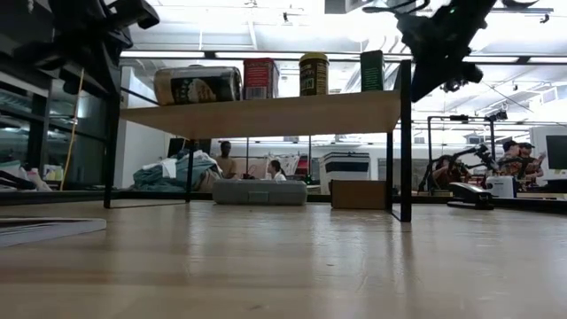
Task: Shelf spices
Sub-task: Move the shelf to the top center on the table
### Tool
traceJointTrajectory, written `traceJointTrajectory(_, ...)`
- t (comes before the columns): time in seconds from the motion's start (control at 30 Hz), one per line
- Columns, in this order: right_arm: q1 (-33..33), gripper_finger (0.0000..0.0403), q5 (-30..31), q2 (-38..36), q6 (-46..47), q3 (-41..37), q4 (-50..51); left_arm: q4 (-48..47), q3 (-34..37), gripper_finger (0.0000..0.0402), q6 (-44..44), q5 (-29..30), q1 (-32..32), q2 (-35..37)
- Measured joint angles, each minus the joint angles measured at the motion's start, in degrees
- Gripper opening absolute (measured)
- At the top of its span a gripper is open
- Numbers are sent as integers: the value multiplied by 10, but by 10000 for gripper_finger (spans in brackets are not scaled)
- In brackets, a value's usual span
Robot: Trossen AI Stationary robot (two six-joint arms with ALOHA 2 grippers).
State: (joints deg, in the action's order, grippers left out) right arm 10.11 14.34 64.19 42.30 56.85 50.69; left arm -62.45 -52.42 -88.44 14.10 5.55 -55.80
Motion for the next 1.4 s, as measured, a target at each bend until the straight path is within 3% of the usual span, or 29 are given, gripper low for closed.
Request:
traceJointTrajectory(0.2, 9, 0, -14, 30, -23, 0, -35, 27, -2, 0, 0, -2, 18, -17)
traceJointTrajectory(0.37, 9, 0, -25, 30, -23, 0, -43, 97, -41, 0, 41, -1, 38, 10)
traceJointTrajectory(0.43, 9, 0, -26, 29, -24, 0, -42, 57, -67, 0, 27, 33, 40, 20)
traceJointTrajectory(0.6, 9, 0, -26, 29, -23, 0, -42, -111, -137, 0, -30, 199, 38, 30)
traceJointTrajectory(0.67, 9, 0, -27, 29, -23, 0, -42, -175, -155, 0, -54, 231, 30, 28)
traceJointTrajectory(0.8, 9, 0, -28, 29, -21, 0, -42, -275, -156, 0, -75, 197, 5, 17)
traceJointTrajectory(0.9, 9, 0, -28, 29, -21, 0, -42, -268, -127, 0, -58, 161, -11, 10)
traceJointTrajectory(1.4, 9, 0, -23, 29, -18, 0, -19, -48, 26, 0, -25, 110, -41, -4)
